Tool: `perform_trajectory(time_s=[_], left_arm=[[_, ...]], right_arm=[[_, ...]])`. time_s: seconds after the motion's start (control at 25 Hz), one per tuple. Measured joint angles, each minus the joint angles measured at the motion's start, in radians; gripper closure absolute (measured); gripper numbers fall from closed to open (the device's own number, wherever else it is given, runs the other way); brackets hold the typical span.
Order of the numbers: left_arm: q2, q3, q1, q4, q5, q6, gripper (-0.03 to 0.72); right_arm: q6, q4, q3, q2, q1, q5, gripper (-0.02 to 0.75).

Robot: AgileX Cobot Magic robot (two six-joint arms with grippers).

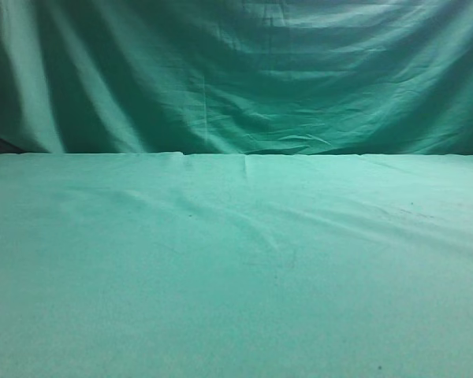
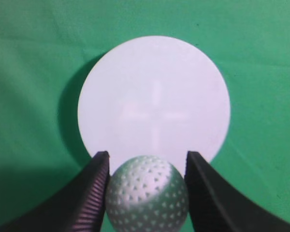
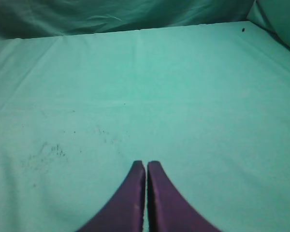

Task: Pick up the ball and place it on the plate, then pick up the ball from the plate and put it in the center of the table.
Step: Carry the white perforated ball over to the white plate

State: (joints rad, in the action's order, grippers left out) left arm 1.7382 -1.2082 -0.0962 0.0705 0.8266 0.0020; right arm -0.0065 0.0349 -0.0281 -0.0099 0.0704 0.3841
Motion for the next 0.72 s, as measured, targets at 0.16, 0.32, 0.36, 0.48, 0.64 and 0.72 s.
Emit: perform_trajectory(time_s=[0.16, 0.32, 0.36, 0.48, 0.64, 0.72], left_arm=[[0.045, 0.000, 0.000, 0.048, -0.043, -0.002, 0.382], [0.074, 0.000, 0.000, 0.087, -0.076, -0.002, 0.382], [0.077, 0.000, 0.000, 0.092, -0.086, -0.002, 0.382], [0.081, 0.000, 0.000, 0.101, -0.105, -0.002, 0.382], [0.081, 0.000, 0.000, 0.101, -0.119, -0.002, 0.337], [0.081, 0.000, 0.000, 0.087, -0.123, -0.002, 0.255]], right_arm=[[0.000, 0.000, -0.002, 0.000, 0.000, 0.000, 0.738], [0.000, 0.000, -0.002, 0.000, 0.000, 0.000, 0.738], [0.000, 0.000, -0.002, 0.000, 0.000, 0.000, 0.738], [0.000, 0.000, -0.002, 0.000, 0.000, 0.000, 0.738], [0.000, 0.000, -0.002, 0.000, 0.000, 0.000, 0.738], [0.000, 0.000, -0.002, 0.000, 0.000, 0.000, 0.738]])
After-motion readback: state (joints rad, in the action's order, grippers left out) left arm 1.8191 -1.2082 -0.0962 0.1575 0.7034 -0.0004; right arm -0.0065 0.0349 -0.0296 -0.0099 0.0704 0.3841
